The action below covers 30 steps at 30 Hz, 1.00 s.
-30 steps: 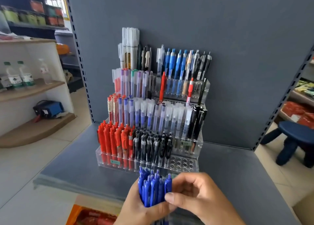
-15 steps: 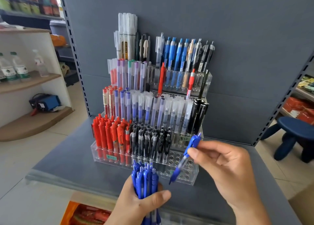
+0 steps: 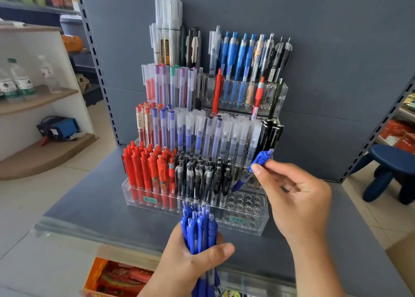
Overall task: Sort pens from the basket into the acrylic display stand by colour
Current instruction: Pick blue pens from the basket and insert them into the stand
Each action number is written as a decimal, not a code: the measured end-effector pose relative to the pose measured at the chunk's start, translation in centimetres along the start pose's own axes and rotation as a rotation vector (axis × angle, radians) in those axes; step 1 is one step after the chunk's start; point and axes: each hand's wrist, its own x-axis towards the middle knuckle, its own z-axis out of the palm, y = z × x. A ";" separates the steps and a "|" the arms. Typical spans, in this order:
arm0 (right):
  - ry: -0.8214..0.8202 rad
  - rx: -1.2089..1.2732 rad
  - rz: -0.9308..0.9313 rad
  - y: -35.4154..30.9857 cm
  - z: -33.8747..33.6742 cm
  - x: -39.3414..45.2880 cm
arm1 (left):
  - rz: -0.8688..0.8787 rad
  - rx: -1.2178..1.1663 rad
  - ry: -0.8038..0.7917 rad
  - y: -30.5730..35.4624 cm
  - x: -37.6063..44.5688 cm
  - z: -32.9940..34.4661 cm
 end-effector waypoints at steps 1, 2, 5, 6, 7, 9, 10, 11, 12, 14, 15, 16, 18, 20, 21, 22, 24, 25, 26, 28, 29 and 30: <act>-0.007 -0.014 0.001 0.1 0.1 -0.1 | -0.001 0.005 -0.004 0.0 0.0 0.0; -0.016 -0.027 0.002 0.2 0.2 -0.1 | -0.007 0.003 -0.005 0.0 -0.1 0.0; -0.045 -0.056 0.015 0.4 0.5 -0.1 | -0.018 -0.024 -0.006 0.2 -0.2 0.2; -0.054 -0.061 0.025 0.5 0.7 -0.1 | -0.016 -0.024 -0.008 0.2 -0.2 0.4; -0.063 -0.069 0.029 0.5 0.8 0.0 | -0.012 -0.021 -0.007 0.2 -0.2 0.4; -0.072 -0.099 0.021 0.7 1.0 0.1 | -0.004 -0.021 -0.006 0.3 -0.2 0.4; -0.071 -0.112 0.015 0.8 1.0 0.2 | -0.002 -0.023 -0.008 0.3 -0.2 0.4; -0.068 -0.122 0.012 0.9 1.1 0.2 | 0.001 -0.019 -0.015 0.4 -0.2 0.4; -0.064 -0.130 0.009 1.0 1.2 0.2 | 0.001 -0.013 -0.023 0.4 -0.2 0.3; -0.057 -0.142 0.000 1.2 1.4 0.2 | -0.007 -0.007 -0.029 0.3 -0.2 0.2; -0.053 -0.144 -0.004 1.3 1.5 0.2 | -0.011 -0.007 -0.030 0.3 -0.2 0.2; -0.049 -0.141 -0.005 1.3 1.6 0.2 | -0.011 -0.006 -0.033 0.2 -0.2 0.1; -0.043 -0.130 -0.009 1.4 1.8 0.2 | -0.001 0.005 -0.041 0.2 -0.2 0.0; -0.043 -0.125 -0.018 1.4 2.0 0.2 | 0.014 0.014 -0.047 0.2 -0.1 0.0; -0.046 -0.124 -0.021 1.4 2.0 0.2 | 0.021 0.016 -0.049 0.3 0.0 0.0; -0.046 -0.123 -0.022 1.4 2.0 0.2 | 0.028 0.016 -0.052 0.2 0.0 0.0; -0.039 -0.115 -0.021 1.5 2.0 0.1 | 0.035 0.022 -0.061 0.3 0.1 0.0; -0.036 -0.105 -0.018 1.5 2.0 0.1 | 0.038 0.025 -0.069 0.3 0.0 0.0; -0.033 -0.092 -0.012 1.6 1.9 0.1 | 0.039 0.027 -0.077 0.3 0.1 0.0; -0.033 -0.077 -0.007 1.5 2.0 0.2 | 0.038 0.026 -0.085 0.3 0.1 0.0; -0.038 -0.078 -0.007 1.5 2.0 0.1 | 0.038 0.026 -0.086 0.4 0.1 0.0; -0.042 -0.084 -0.008 1.5 2.0 0.1 | 0.040 0.026 -0.086 0.4 0.1 0.0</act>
